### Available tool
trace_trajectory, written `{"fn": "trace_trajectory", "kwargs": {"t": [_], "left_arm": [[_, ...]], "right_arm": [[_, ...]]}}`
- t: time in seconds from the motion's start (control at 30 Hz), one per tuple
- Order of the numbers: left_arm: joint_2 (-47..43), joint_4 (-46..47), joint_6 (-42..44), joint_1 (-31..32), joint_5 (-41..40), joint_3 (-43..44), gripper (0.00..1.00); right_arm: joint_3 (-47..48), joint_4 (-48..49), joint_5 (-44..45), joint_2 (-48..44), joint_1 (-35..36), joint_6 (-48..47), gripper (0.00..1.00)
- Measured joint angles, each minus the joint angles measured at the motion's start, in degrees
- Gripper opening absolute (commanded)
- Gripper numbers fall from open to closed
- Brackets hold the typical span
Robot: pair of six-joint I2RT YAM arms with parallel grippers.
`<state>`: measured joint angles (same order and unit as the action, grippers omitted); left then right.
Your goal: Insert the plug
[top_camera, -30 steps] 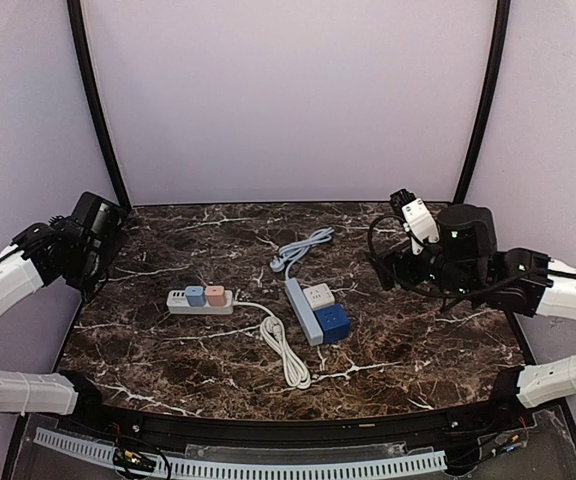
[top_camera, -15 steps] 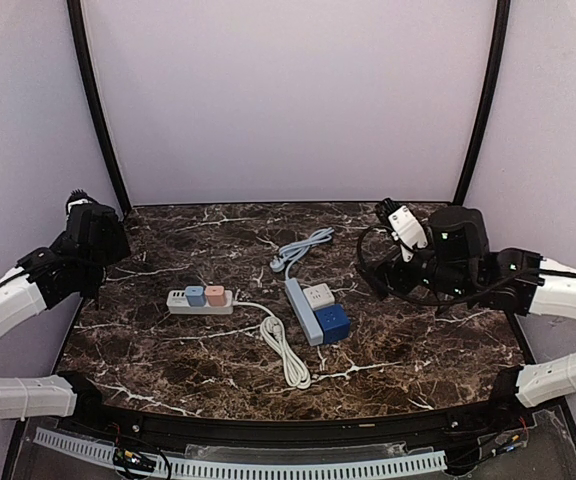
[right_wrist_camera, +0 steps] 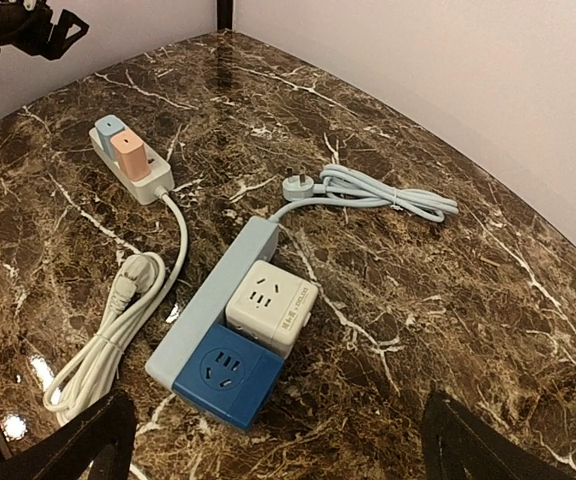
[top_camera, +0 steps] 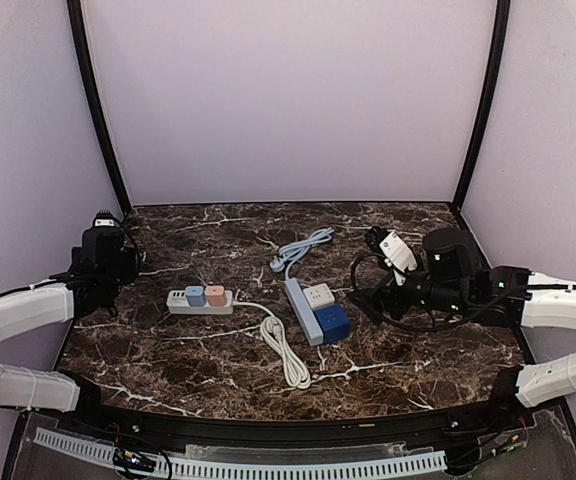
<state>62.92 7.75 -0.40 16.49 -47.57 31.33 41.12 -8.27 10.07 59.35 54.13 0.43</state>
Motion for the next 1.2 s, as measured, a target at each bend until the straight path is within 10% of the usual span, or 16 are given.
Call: {"fn": "trace_trajectory", "kwargs": {"t": [0.6, 1.2], "left_arm": [[19.23, 29.88, 1.49, -8.44, 10.05, -5.99, 0.99], [26.82, 51.78, 2.97, -14.12, 24.15, -11.96, 0.99]], "right_arm": [[-19.87, 33.48, 5.01, -2.32, -24.39, -1.4, 0.99], [-22.86, 55.54, -5.49, 17.55, -44.85, -1.2, 0.99]]}}
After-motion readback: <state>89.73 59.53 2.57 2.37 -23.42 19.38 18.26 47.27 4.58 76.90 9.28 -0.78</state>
